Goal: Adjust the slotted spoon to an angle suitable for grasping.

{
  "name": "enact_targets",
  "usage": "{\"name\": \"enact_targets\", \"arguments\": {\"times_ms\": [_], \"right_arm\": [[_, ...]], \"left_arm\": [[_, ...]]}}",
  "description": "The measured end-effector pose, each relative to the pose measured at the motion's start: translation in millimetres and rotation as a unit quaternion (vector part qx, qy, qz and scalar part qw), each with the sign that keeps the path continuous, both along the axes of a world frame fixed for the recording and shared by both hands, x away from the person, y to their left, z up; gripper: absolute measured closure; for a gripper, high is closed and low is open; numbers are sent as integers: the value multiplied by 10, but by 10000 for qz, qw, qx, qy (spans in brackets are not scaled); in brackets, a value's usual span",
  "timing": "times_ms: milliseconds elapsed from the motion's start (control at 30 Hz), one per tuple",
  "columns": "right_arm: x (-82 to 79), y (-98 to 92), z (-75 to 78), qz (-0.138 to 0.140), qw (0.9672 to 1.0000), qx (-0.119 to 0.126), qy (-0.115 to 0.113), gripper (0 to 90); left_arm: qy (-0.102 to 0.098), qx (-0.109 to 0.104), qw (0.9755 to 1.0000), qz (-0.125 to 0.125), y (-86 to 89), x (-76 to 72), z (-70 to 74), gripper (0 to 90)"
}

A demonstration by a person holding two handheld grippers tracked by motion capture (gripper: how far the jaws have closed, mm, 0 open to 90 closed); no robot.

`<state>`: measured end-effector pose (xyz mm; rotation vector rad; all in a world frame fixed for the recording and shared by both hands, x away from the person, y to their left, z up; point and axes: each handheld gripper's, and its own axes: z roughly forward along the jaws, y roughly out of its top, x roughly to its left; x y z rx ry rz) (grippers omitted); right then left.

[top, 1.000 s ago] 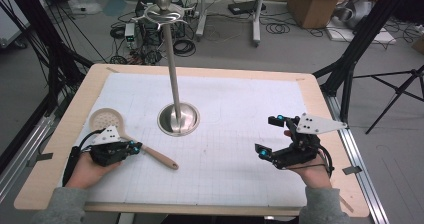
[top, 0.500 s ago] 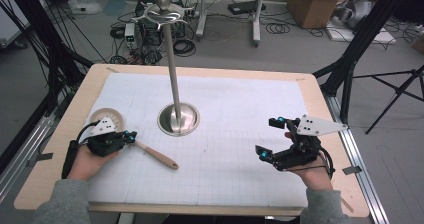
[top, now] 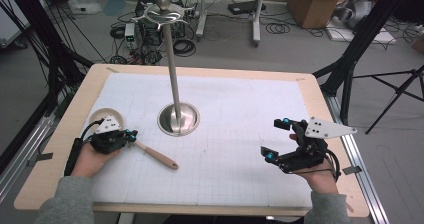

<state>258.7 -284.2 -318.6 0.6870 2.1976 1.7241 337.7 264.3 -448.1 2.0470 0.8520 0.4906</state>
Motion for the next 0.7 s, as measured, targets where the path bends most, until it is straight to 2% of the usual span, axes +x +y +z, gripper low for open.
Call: {"name": "enact_targets", "arguments": {"times_ms": [33, 100, 167, 367, 433, 700], "right_arm": [[3, 11, -4, 13, 10000, -39, 11, 23], [13, 36, -13, 46, 10000, -75, 12, 23], [24, 58, -13, 46, 9999, -113, 37, 23], [84, 146, -4, 151, 9998, -138, 10, 23], [105, 178, -2, 188, 9997, -156, -1, 23], [209, 309, 11, 364, 9993, -97, -51, 23]], "left_arm": [[1, 7, 10000, -3, 1, 0, 1, 897], [118, -70, 9997, 179, -6, -18, 10, 897], [122, -66, 9995, 291, -11, -62, 19, 897], [174, -158, 9993, 294, 70, -169, 10, 897], [166, -79, 9992, 346, 104, -232, 15, 897], [152, -52, 9989, 446, 205, -418, 21, 897]]}}
